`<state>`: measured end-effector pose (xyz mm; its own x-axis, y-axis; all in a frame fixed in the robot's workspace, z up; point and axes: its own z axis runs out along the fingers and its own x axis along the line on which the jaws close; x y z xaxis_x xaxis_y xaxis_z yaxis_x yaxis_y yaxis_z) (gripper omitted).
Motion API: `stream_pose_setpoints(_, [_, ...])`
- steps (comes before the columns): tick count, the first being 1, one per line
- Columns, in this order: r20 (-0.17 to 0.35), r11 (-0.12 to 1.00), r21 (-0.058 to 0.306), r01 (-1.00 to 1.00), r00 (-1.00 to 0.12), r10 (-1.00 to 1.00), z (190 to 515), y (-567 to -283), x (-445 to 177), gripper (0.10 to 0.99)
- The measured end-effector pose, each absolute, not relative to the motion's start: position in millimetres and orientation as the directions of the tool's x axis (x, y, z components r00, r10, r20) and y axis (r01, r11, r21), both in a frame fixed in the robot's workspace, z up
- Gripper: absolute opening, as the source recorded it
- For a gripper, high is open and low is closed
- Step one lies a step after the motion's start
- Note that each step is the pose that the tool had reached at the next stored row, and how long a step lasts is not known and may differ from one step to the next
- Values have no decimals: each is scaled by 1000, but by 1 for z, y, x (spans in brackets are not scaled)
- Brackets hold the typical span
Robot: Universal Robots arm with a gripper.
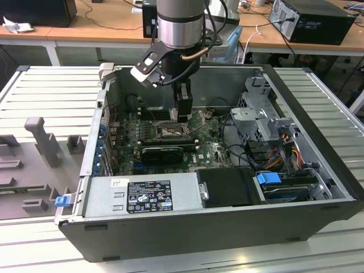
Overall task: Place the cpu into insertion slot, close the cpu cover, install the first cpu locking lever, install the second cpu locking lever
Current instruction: 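Place the cpu into insertion slot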
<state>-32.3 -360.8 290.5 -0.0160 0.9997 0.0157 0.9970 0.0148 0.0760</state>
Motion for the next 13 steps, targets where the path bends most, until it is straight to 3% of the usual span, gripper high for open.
stream_pose_setpoints(13, [24,-38,77,996,36,999,277,-360,-35,529])
